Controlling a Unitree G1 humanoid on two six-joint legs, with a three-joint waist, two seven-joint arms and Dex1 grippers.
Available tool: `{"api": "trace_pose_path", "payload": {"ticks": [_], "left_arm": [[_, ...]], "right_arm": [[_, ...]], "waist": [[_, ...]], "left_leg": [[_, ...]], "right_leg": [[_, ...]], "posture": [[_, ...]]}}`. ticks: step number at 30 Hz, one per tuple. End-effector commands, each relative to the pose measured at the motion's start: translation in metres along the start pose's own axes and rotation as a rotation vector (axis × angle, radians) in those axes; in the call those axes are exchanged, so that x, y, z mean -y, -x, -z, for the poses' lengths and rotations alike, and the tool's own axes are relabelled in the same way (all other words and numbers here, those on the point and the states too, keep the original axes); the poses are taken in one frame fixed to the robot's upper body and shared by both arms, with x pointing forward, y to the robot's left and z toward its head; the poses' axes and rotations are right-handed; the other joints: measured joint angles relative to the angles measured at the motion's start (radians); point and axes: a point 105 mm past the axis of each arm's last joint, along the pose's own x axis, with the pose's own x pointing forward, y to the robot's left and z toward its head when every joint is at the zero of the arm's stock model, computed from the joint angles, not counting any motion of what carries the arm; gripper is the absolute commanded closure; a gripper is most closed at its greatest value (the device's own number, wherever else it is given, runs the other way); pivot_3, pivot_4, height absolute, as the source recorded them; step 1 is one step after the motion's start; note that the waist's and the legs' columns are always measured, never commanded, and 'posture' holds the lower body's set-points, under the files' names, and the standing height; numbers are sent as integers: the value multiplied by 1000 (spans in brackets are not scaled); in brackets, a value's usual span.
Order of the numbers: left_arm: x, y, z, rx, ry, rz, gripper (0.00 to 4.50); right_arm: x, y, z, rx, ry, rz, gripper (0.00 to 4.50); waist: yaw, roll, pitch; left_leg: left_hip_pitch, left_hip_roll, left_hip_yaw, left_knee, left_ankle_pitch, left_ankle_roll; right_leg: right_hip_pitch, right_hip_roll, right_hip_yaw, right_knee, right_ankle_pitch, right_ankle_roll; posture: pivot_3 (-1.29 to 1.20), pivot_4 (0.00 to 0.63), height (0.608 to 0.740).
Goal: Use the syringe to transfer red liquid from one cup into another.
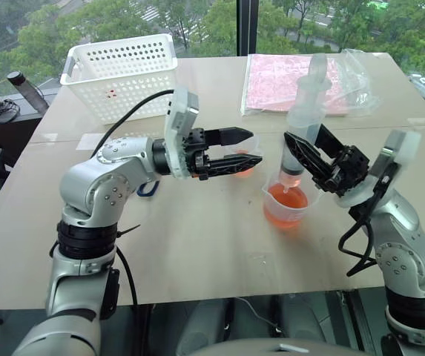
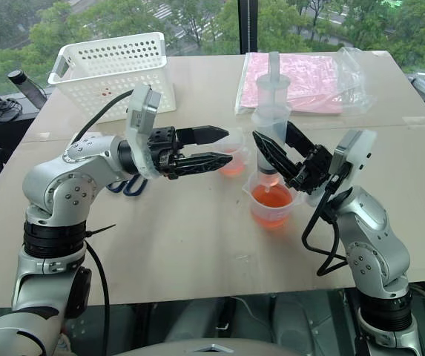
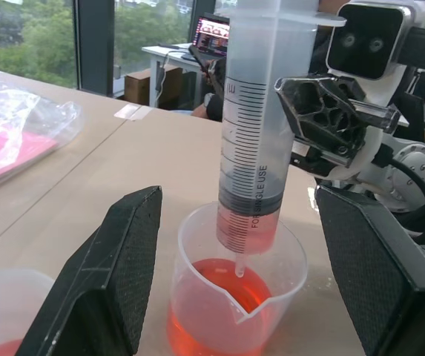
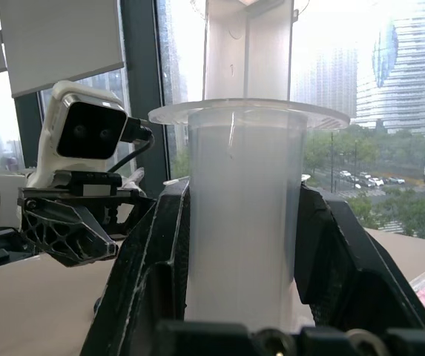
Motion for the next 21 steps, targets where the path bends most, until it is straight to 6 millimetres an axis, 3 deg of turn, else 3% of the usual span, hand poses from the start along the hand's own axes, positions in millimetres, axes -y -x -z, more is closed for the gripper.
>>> {"api": "trace_pose_path", "payload": {"ticks": [1, 7, 10, 12, 17, 21], "left_arm": [[3, 1, -9, 29, -62, -18, 1167], [-8, 6, -15, 72, -60, -99, 1167], [-26, 19, -26, 136, -67, -215, 1167], [-32, 27, -30, 144, -85, -263, 1167], [-35, 52, -33, 124, -106, -352, 1167], [-24, 68, -26, 73, -112, -389, 1167]], "right_arm": [[-4, -2, -15, 33, 44, -26, 3040], [-1, -7, -23, 40, 56, -37, 3040], [-2, -34, -53, 165, 34, -63, 3040], [0, -50, -60, 185, 45, -68, 3040], [31, -101, -41, 150, 99, 25, 3040], [43, -122, -16, 132, 97, 61, 3040]], "waist": [[0, 0, 0], [1, 0, 0], [-8, 0, 0], [-10, 0, 0], [-11, 0, 0], [-21, 0, 0]], "left_leg": [[0, 0, 0, 0, 0, 0], [0, 0, 0, 0, 0, 0], [0, 0, 1, 0, 0, 0], [0, 1, 1, 0, 0, 0], [0, 1, 1, -1, 0, -1], [-2, 0, 1, -1, 0, -1]], "right_leg": [[0, 0, 0, 0, 0, 0], [0, 0, 0, 0, 0, 0], [0, 0, 1, 0, 0, 0], [0, 0, 2, 2, 0, 0], [-3, 1, 1, 1, 1, -1], [-4, 1, 2, 0, 1, -1]], "posture": [[0, 150, 740], [0, 150, 740], [0, 150, 740], [0, 150, 740], [0, 150, 740], [0, 150, 740]]}}
